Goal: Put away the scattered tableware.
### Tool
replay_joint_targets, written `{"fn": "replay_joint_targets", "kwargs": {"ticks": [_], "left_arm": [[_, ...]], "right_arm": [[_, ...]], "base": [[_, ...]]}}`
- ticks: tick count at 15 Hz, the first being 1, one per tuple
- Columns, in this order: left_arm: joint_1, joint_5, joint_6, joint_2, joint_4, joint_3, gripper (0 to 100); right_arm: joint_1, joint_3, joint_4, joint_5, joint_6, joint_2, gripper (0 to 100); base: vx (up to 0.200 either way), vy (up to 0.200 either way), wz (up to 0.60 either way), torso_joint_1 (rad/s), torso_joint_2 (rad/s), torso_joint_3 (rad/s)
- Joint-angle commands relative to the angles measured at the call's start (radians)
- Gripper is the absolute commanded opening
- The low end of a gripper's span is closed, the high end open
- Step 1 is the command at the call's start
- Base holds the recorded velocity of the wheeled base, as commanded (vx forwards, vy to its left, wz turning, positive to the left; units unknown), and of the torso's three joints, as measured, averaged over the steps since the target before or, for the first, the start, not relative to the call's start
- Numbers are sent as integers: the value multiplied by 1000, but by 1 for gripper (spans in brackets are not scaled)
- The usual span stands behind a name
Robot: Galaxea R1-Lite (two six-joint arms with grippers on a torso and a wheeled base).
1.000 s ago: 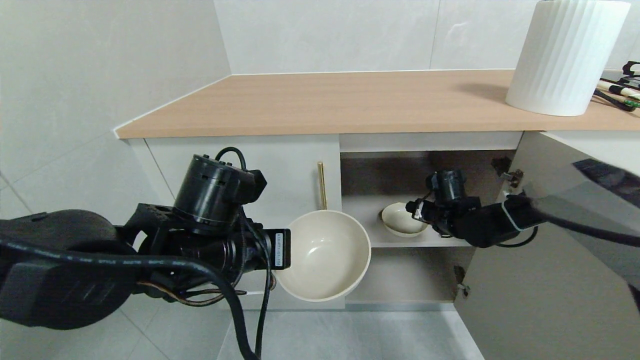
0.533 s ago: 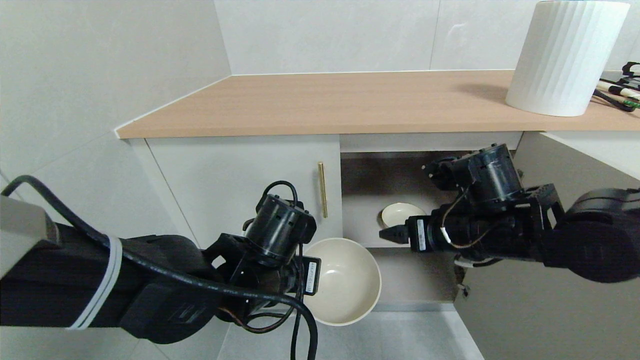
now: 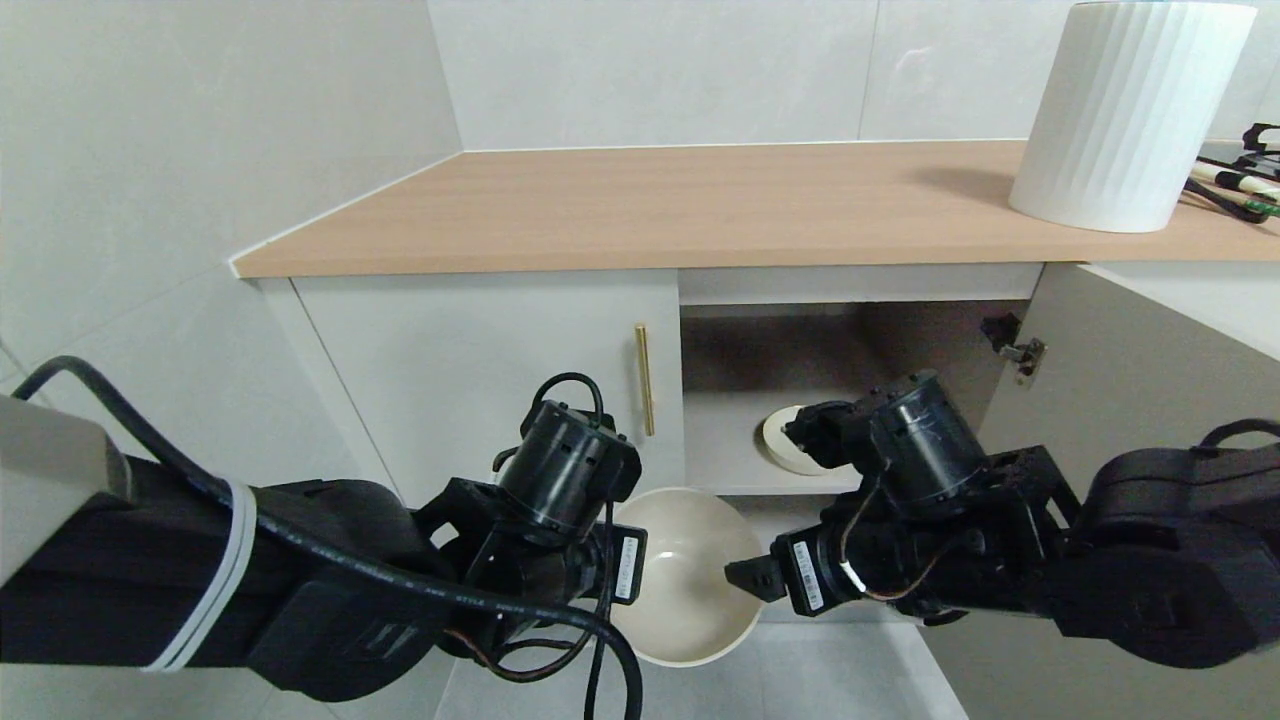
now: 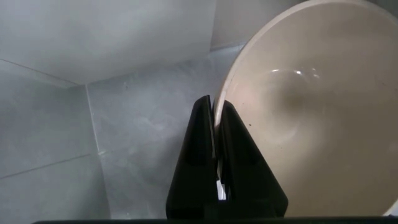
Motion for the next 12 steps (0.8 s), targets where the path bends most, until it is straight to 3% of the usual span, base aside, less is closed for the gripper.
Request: {"fn": "replay_joint_targets", "kwargs": {"ticks": [1,3,4,11,12], "left_arm": [[-3,0,-1,-18,0,1,0],[-3,0,-1,-22,0,1,0],[-4,0,-1,-21,0,1,0],[-7,0,-1,-15,0,4,0],[-7,0,1,-15,0,6,100]], "right_arm": [[3,-6,-4,-12,1,58,100],[3,-3,-38,-19,4,80,100],[3,-3,-54,-19,8,90,0],[9,3,-65,-26,9,90,0],[11,3,-65,-33,8,90,0]], "base": [[0,0,0,0,0,0],[0,0,0,0,0,0],[0,0,0,0,0,0],[0,0,0,0,0,0],[0,0,0,0,0,0]]}}
